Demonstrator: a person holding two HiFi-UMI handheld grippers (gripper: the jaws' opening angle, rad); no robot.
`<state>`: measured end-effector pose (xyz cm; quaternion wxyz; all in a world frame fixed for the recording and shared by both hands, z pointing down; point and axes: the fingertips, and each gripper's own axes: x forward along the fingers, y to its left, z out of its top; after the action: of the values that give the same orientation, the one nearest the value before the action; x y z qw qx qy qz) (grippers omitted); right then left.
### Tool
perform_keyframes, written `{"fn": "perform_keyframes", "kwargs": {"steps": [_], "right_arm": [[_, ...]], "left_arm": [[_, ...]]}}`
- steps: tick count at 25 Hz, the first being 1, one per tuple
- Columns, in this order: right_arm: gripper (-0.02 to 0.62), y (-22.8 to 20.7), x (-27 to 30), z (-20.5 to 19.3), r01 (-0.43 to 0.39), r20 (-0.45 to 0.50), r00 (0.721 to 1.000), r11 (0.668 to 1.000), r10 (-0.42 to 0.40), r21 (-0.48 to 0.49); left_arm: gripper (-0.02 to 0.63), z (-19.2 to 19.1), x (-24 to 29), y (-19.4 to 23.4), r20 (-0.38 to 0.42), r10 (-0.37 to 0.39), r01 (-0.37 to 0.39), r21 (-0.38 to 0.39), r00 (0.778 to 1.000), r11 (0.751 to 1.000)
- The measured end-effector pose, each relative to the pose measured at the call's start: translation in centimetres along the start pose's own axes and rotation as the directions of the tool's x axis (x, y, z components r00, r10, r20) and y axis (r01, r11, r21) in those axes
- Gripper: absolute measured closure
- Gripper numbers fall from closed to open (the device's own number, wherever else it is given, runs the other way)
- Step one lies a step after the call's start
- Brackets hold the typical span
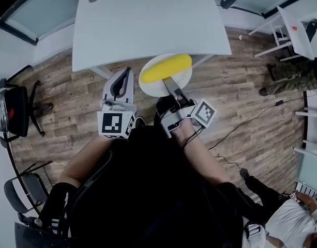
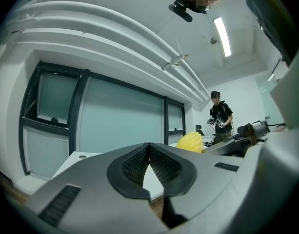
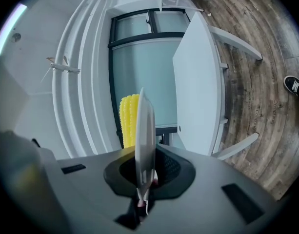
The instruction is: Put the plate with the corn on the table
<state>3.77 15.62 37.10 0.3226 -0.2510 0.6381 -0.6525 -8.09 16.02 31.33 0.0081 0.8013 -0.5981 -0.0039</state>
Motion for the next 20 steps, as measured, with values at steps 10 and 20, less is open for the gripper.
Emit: {"fn": "perform_keyframes", "kwargs": {"steps": [10, 20], "right_arm": [[0.580, 1.0, 4.3, 7.2, -0.016, -0.067, 0.998, 1.000, 0.014, -0.025], [0.580, 0.6, 8.6, 14.7, 0.003, -0.153, 0.988, 1.000, -0.003, -0.001]], "left_arm": [[0.603, 1.1, 8.0, -2.1, 0.045, -0.014, 0.013, 0.013, 0.999, 1.000], [0.603, 0.6, 16.0, -2.6, 0.010, 0.068, -0.068, 0.011, 0.998, 0.998]]}}
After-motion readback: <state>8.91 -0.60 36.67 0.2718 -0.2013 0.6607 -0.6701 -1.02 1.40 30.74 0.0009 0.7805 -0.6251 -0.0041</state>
